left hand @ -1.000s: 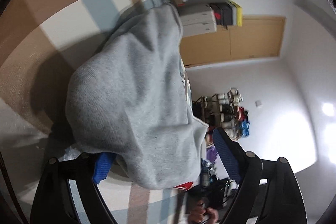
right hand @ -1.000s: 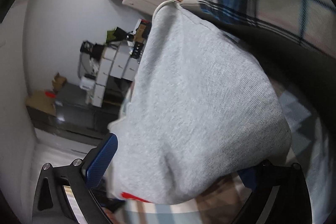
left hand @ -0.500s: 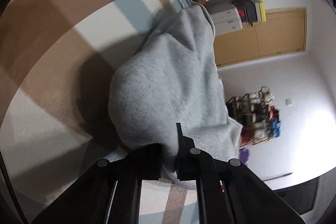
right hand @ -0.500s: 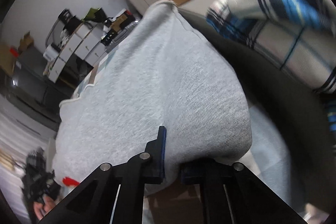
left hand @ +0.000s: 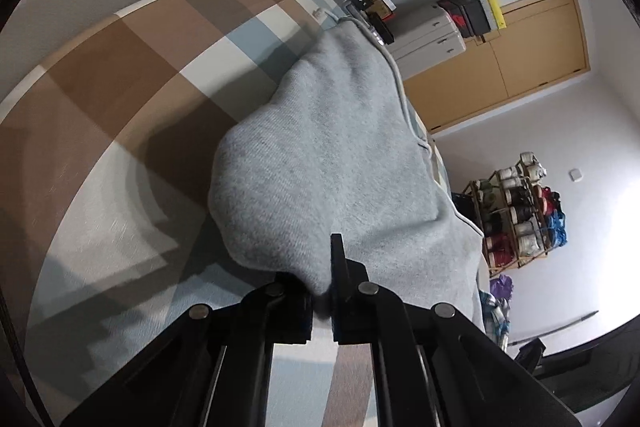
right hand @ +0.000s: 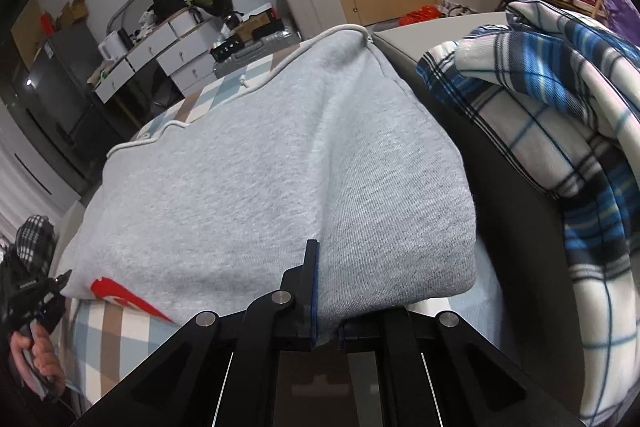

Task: Fold large clothes

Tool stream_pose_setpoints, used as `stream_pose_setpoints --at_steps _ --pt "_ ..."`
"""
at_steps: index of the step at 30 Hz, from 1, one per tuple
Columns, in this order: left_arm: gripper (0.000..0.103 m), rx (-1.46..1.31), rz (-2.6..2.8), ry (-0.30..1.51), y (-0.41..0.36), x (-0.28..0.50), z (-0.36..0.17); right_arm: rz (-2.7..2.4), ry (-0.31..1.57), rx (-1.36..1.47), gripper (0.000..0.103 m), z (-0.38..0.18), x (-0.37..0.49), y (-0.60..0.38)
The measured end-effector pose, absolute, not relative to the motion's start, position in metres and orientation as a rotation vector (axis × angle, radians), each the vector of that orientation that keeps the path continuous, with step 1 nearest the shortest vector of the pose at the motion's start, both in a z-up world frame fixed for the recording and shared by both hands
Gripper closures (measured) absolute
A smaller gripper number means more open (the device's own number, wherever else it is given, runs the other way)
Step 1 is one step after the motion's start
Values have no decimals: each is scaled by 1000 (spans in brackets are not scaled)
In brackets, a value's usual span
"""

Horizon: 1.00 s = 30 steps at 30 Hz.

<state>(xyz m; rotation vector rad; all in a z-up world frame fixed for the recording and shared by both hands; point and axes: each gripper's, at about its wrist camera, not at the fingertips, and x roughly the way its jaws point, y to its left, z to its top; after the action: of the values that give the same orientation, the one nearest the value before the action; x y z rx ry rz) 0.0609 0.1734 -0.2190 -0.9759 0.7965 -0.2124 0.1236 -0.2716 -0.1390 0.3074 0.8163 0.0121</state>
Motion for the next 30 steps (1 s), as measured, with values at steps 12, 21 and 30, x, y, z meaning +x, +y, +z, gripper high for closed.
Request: stream_pose_setpoints --at_steps 12,21,30 --pt "101 -947 -353 821 166 14 -204 41 811 337 98 -132 87 -289" --pt "99 -837 -403 883 158 -10 -199 31 793 363 97 -134 40 -291" --pt "31 -450 -513 750 94 -2 -124 -2 790 489 94 -148 40 -300"
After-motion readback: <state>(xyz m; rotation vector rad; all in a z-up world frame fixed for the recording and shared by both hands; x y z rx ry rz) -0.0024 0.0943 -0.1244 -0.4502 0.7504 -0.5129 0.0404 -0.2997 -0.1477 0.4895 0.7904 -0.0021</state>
